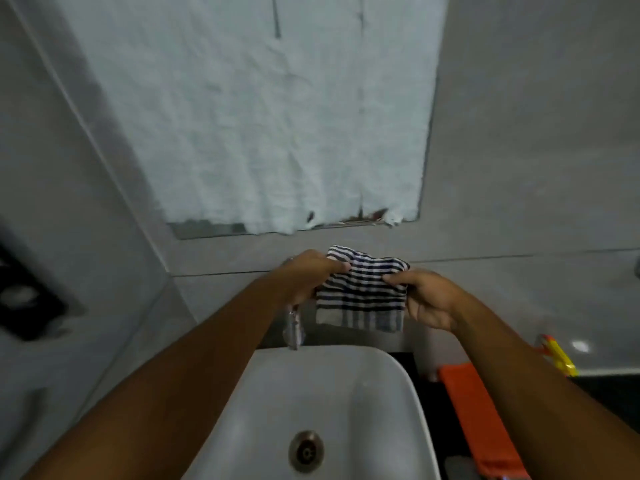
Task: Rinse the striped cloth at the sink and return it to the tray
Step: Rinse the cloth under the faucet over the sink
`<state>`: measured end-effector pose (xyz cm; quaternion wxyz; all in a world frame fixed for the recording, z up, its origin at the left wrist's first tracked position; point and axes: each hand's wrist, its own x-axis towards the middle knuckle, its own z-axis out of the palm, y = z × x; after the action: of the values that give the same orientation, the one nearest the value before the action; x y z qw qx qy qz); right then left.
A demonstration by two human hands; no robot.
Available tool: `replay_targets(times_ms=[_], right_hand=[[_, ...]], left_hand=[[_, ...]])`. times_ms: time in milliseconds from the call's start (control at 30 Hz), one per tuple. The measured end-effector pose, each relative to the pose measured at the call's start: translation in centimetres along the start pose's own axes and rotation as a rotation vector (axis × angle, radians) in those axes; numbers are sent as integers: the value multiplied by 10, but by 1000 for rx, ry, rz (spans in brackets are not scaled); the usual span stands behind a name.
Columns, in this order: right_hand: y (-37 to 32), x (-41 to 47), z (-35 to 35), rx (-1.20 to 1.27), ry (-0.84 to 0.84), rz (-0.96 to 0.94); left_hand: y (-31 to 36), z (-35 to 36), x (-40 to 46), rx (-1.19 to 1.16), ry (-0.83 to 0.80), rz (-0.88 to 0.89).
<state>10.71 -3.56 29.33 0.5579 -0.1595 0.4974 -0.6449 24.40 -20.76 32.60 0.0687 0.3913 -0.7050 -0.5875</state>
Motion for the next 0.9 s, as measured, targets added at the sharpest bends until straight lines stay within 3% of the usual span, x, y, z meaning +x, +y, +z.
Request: replay_targets(times_ms=[100, 300, 367, 433, 500, 567, 633, 667, 767, 833, 900], right_hand=[[-5, 24, 43, -120, 10, 5], [12, 72, 91, -307, 243, 49], [15, 83, 100, -297, 304, 13], [16, 90, 105, -268, 338, -40], [18, 92, 105, -230, 333, -95], [22, 92, 102, -214, 324, -126], [28, 87, 100, -316, 377, -232], [31, 83, 94, -486, 456, -365], [41, 71, 59, -1293, 670, -976], [39, 76, 28, -1682, 618, -1200], [35, 90, 1, -1928, 546, -1285]], left_hand=[[-9, -51, -7, 11, 102, 10], [-46, -95, -3, 66, 250, -57], [-48, -95, -1, 251, 354, -34], [-47, -87, -6, 614, 601, 41], [-47, -68, -14, 830, 801, 176], [-49, -47, -17, 835, 789, 218], [-51, -31, -8, 721, 609, 151], [-51, -28, -2, 645, 508, 119], [-48, -33, 11, 256, 385, 67], [-55, -39, 18, -221, 298, -27], [-66, -46, 16, -667, 33, -124]])
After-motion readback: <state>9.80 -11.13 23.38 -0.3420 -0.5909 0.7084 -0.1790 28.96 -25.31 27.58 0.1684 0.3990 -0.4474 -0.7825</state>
